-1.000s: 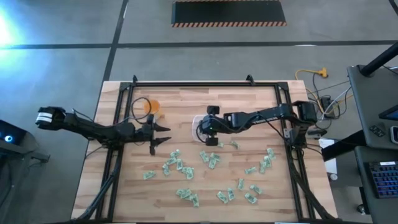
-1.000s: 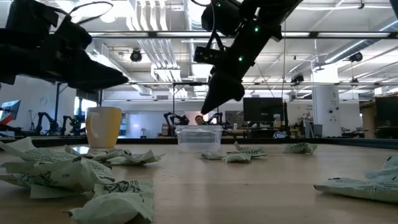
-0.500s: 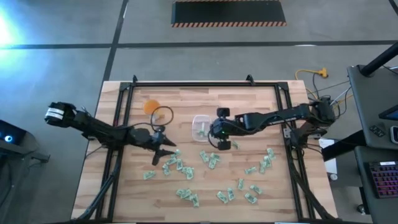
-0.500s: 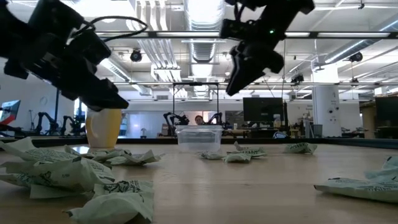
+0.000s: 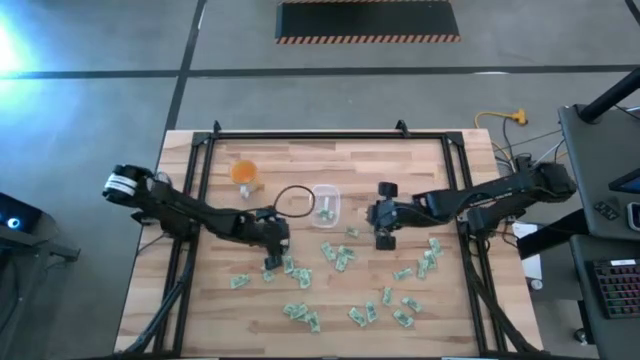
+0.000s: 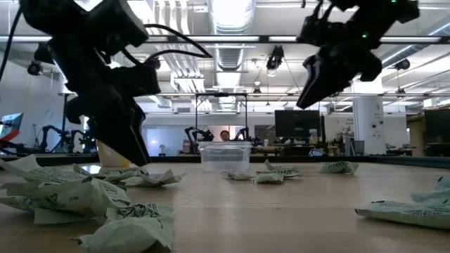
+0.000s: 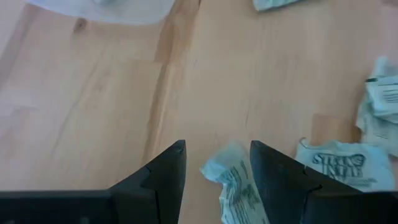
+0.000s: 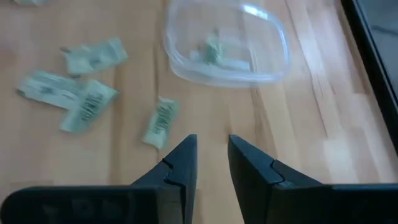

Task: Pick and place Stevia / Truvia into bins
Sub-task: Put the stevia packet into the bin

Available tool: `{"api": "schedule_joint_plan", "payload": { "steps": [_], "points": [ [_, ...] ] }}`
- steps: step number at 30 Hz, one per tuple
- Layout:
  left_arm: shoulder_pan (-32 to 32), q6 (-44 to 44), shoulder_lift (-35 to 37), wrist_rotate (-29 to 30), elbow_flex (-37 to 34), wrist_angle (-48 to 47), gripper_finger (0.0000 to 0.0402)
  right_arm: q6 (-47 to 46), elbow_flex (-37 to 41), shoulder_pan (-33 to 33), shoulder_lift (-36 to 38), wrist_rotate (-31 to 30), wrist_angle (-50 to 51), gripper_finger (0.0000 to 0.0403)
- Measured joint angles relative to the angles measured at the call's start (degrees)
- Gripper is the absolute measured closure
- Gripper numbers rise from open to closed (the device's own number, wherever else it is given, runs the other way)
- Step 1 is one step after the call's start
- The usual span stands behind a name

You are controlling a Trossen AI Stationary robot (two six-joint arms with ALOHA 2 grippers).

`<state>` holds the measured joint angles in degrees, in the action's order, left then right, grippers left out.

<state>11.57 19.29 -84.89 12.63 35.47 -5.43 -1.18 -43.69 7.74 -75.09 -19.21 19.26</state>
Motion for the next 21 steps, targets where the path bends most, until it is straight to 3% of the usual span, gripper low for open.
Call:
{"api": "schedule_joint_plan", "payload": {
  "steps": [10,17,21],
  "points": [
    [0.68,0.11,-3.58,-0.24,4.1,-5.67,0.024,-1.68,6.01,2.78,12.24,0.17,-4.01,0.0331],
    [1.01,4.23,-1.54,-0.51,3.91,-12.34,0.0242,-1.87,7.37,3.42,15.11,-0.02,-5.12,0.0326],
    [1.19,4.37,-1.23,-0.53,3.75,-12.25,0.0266,-1.72,7.5,3.4,14.97,-0.23,-5.0,0.0331]
  ]
}}
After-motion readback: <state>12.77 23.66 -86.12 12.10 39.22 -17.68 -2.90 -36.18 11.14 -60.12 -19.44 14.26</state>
